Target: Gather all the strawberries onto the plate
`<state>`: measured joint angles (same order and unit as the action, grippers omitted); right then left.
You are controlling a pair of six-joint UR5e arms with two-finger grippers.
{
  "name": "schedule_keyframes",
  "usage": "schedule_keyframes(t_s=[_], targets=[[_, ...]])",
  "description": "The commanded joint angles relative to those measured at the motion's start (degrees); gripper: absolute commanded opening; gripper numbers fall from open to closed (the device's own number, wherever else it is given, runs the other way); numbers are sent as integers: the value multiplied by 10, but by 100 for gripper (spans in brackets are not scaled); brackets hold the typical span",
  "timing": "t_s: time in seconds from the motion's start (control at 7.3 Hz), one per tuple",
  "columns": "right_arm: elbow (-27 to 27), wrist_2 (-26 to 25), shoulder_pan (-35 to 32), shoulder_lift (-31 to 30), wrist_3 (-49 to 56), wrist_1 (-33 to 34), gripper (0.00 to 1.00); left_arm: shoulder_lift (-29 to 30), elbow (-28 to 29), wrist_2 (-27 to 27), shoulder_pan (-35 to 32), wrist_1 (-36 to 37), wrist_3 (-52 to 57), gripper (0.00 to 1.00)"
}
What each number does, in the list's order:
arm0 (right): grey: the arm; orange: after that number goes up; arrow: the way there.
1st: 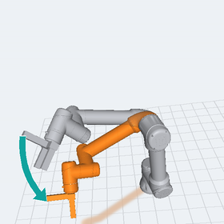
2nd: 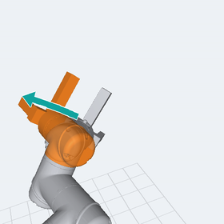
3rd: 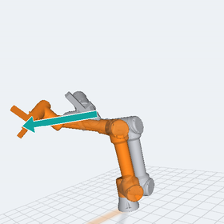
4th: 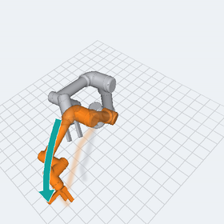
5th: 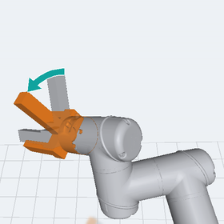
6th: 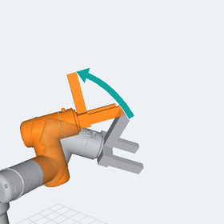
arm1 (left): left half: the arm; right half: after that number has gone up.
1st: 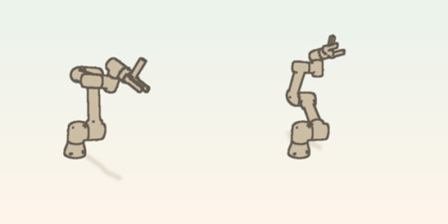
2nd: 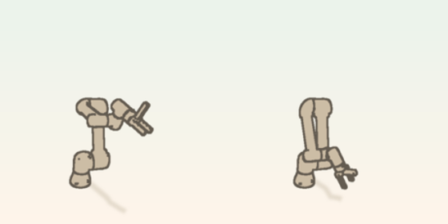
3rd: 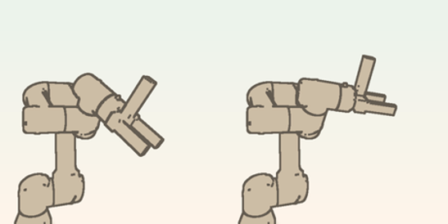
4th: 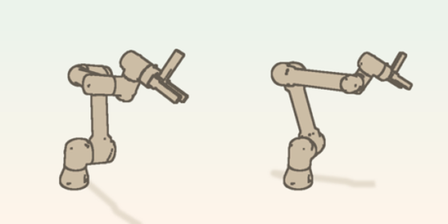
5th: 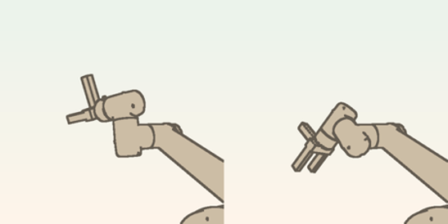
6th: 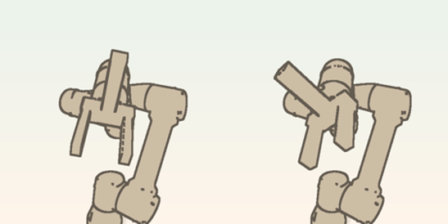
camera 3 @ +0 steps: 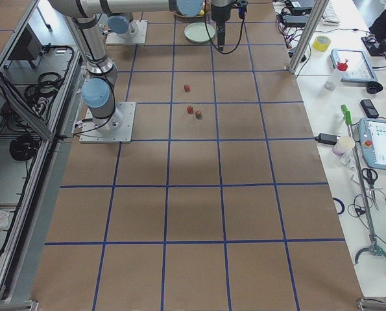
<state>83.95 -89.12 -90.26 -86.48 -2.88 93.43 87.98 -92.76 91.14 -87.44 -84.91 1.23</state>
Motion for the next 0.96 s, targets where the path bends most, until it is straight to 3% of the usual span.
schedule_keyframes(t_s=[0.0,0.68,0.82], targets=[[0,0,0,0,0,0,100,0,-1,0,0,1,0,100],[4,-4,4,3,11,-10,100,7,-17,-3,3,19,0,100],[37,-4,10,7,63,-2,100,10,-22,-2,4,19,0,100]])
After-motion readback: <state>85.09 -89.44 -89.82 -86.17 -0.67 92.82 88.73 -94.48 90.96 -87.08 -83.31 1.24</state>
